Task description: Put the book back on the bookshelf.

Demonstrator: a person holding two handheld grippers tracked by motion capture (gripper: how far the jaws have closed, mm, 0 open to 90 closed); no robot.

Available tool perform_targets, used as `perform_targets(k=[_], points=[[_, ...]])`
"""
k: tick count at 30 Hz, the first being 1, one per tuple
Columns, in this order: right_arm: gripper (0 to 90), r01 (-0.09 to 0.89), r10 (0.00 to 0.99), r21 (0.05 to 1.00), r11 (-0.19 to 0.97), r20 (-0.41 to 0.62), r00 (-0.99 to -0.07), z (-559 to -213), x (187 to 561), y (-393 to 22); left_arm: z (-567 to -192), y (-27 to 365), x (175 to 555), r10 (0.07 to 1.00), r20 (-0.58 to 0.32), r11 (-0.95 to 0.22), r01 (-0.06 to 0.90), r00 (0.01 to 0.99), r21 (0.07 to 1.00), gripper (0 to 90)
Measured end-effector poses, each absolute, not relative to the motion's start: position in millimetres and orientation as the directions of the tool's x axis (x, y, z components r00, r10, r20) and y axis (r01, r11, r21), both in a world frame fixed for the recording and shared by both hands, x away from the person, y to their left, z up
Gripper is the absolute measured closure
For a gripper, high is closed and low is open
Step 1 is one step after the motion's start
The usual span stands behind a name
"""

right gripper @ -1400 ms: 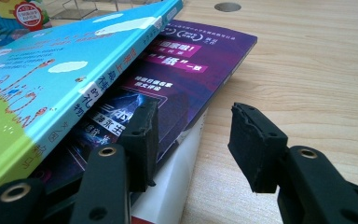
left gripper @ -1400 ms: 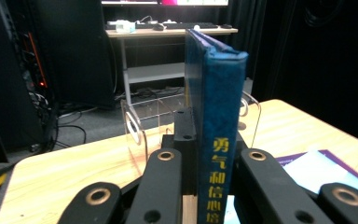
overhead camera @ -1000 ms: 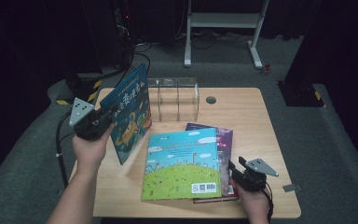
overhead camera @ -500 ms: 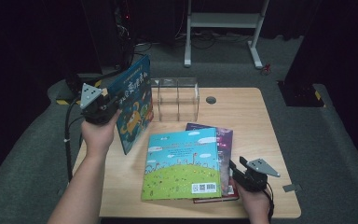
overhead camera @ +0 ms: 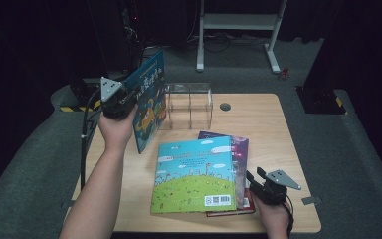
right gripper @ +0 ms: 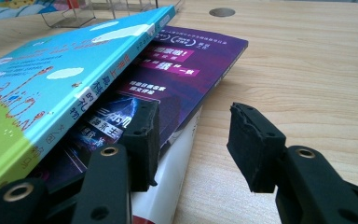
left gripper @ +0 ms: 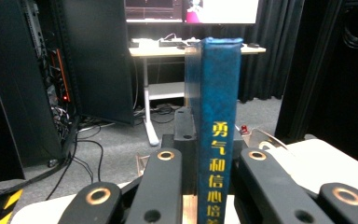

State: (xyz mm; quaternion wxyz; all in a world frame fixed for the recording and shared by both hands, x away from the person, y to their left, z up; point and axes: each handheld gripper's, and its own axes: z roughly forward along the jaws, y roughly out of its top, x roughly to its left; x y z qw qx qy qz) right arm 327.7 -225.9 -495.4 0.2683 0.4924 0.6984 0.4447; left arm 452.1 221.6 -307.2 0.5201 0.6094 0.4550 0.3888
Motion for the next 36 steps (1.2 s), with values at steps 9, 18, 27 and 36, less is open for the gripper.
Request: perform_targets(k=[9,18,27,36], points=[[53.7,0.447,0.928,0.888,0.109,0.070,-0.367,-495.2,326.7,-227.8,-310.3,214.0,469.1,0.962,0.005,-0.048,0.150,0.272,0.987,83.4],[54.0,0.449,0.926,0.888,0.098,0.083,-0.367,-495.6,325.7,-228.3,-306.3,207.6,484.2,0.966,0.005,-0.042,0.140,0.260,0.989,83.4],[53.9,0.446,0.921,0.889,0.106,0.081,-0.380,-495.4,323.9,-227.4,-310.3,203.5,500.9,0.972,0.002,-0.036,0.139,0.236,0.990,83.4],[54.1,0.448,0.920,0.888,0.100,0.090,-0.383,-496.0,323.8,-228.1,-319.9,202.8,506.4,0.974,-0.003,-0.024,0.115,0.225,0.993,83.4]])
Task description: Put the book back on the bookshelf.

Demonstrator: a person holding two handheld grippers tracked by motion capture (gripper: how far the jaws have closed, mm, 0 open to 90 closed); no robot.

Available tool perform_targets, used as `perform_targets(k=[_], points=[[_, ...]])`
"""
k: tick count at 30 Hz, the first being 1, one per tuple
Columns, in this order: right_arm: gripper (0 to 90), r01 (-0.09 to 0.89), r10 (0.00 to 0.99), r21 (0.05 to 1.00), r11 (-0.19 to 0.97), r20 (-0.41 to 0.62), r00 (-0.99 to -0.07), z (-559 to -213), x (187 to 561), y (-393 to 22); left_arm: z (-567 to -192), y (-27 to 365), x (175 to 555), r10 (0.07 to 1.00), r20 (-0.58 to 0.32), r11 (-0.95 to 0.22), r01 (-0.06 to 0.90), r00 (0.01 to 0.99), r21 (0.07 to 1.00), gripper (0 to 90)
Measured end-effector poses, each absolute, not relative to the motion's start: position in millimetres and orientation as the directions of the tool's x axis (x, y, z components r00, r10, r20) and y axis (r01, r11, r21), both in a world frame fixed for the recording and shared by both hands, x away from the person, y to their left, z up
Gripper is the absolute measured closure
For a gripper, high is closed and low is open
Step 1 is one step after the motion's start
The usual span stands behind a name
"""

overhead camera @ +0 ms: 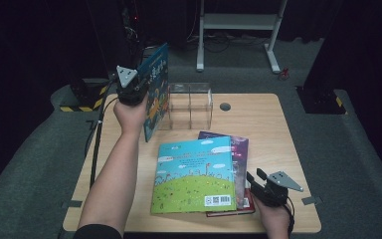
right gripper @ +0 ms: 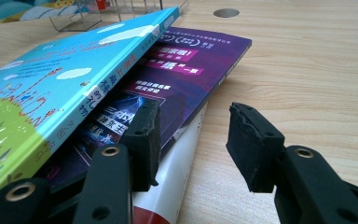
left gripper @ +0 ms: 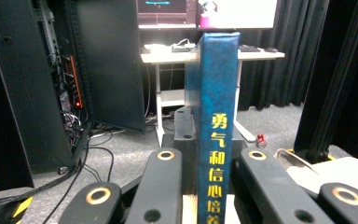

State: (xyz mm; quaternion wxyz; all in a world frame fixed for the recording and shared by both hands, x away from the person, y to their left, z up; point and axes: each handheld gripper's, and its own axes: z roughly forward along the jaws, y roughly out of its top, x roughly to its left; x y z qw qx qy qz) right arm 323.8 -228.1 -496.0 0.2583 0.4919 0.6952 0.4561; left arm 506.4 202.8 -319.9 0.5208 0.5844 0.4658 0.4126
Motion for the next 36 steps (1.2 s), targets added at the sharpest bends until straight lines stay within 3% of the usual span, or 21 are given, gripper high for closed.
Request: perform_targets(k=[18,36], points=[[54.1,0.454,0.915,0.886,0.098,0.099,-0.391,-497.2,323.8,-226.7,-342.1,209.4,492.7,0.969,-0.015,0.000,0.060,0.247,0.998,82.8],[54.0,0.458,0.908,0.881,0.119,0.090,-0.409,-498.8,327.9,-220.0,-353.9,219.9,467.3,0.958,0.010,-0.064,0.182,0.287,0.981,74.3]])
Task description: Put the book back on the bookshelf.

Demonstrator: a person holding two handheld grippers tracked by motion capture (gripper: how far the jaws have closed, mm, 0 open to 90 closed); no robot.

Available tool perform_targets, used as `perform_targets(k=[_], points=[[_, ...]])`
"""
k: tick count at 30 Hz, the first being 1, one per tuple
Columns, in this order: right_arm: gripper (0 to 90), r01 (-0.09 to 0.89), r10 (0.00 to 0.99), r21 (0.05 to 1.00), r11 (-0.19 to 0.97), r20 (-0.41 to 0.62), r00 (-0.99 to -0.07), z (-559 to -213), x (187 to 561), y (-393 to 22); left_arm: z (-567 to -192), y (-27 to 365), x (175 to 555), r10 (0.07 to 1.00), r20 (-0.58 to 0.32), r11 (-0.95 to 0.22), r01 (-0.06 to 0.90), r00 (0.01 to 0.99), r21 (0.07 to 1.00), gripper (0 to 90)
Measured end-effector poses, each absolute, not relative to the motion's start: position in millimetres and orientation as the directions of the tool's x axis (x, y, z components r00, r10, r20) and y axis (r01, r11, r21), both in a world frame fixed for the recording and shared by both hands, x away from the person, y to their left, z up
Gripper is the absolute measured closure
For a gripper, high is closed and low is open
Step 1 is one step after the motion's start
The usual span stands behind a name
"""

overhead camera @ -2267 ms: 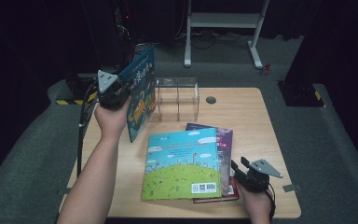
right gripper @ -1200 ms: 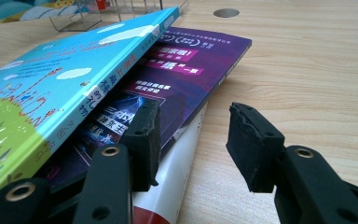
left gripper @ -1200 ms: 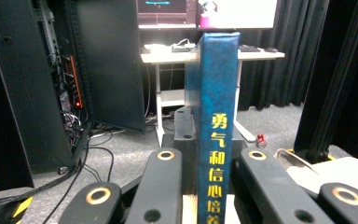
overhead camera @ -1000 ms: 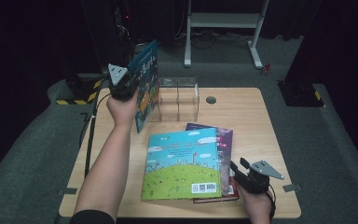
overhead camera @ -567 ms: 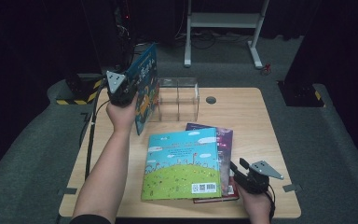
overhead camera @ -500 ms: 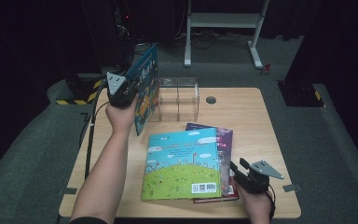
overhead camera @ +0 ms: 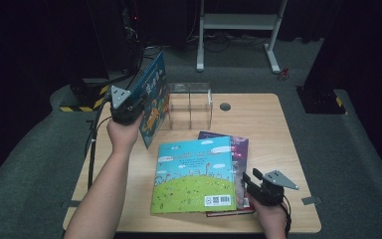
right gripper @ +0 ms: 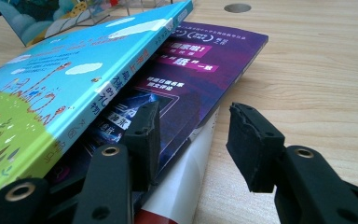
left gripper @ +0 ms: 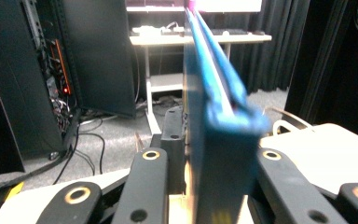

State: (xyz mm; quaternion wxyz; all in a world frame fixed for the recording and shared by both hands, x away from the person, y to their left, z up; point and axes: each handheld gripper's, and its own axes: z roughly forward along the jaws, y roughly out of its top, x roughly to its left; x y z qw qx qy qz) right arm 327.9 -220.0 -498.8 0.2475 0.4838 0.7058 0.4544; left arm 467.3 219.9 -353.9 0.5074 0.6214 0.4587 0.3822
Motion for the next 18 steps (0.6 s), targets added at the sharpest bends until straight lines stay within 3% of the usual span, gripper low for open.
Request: perform_targets(k=[9,18], points=[[54.0,0.458,0.908,0.881,0.118,0.092,-0.410,-498.3,327.8,-219.8,-354.0,215.2,466.0,0.954,0.025,-0.099,0.238,0.298,0.966,80.8],[53.8,0.461,0.906,0.878,0.124,0.090,-0.414,-498.6,327.4,-217.7,-361.3,222.3,474.5,0.949,-0.020,-0.085,0.318,0.315,0.944,73.3]])
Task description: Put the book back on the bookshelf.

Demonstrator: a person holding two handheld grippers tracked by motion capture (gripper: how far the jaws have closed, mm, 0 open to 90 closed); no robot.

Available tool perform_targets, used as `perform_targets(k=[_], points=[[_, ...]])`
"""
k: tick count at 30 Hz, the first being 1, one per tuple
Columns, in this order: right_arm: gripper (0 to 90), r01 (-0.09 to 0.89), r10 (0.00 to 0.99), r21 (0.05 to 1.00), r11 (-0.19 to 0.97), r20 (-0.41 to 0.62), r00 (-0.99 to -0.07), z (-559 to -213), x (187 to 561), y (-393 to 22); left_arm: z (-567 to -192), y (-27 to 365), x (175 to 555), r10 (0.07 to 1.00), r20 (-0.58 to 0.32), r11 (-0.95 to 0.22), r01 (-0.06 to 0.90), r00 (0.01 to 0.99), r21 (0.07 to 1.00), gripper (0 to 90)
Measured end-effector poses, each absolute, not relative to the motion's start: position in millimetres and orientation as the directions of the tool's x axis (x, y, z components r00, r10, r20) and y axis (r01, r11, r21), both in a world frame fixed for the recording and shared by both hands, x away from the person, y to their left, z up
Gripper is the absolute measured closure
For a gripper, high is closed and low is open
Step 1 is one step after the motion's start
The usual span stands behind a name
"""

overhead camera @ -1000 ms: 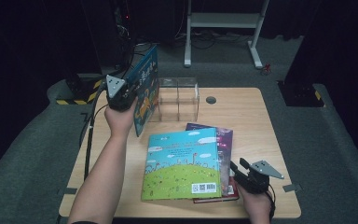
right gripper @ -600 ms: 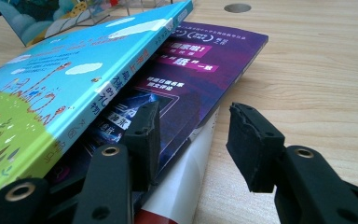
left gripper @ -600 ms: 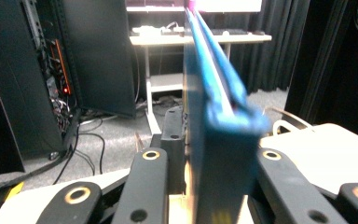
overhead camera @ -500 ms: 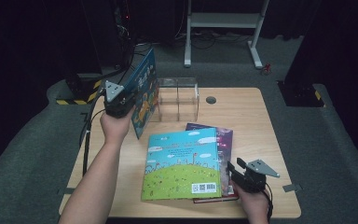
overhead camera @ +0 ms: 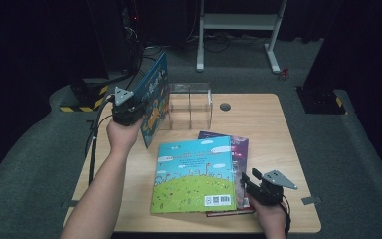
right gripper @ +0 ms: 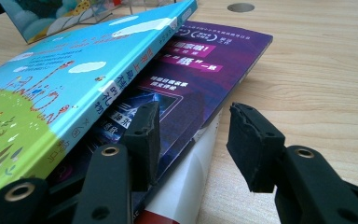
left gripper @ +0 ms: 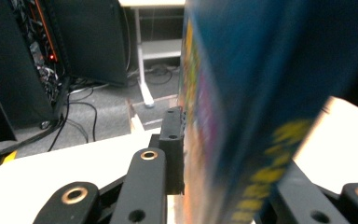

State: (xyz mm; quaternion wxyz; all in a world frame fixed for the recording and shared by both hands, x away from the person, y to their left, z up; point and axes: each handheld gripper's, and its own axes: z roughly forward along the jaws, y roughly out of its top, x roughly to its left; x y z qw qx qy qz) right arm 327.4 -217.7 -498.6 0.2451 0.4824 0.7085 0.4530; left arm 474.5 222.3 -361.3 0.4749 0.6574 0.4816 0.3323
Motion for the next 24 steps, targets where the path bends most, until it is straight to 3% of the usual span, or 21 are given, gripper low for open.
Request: perform_targets(k=[9,24], points=[[53.8,0.459,0.903,0.879,0.130,0.086,-0.420,-498.8,327.7,-217.1,-364.0,220.4,473.1,0.958,0.012,-0.101,0.298,0.287,0.949,82.0],[53.8,0.461,0.905,0.879,0.124,0.091,-0.417,-498.8,327.5,-218.4,-365.7,211.3,478.0,0.977,-0.012,-0.041,0.245,0.212,0.969,83.5]])
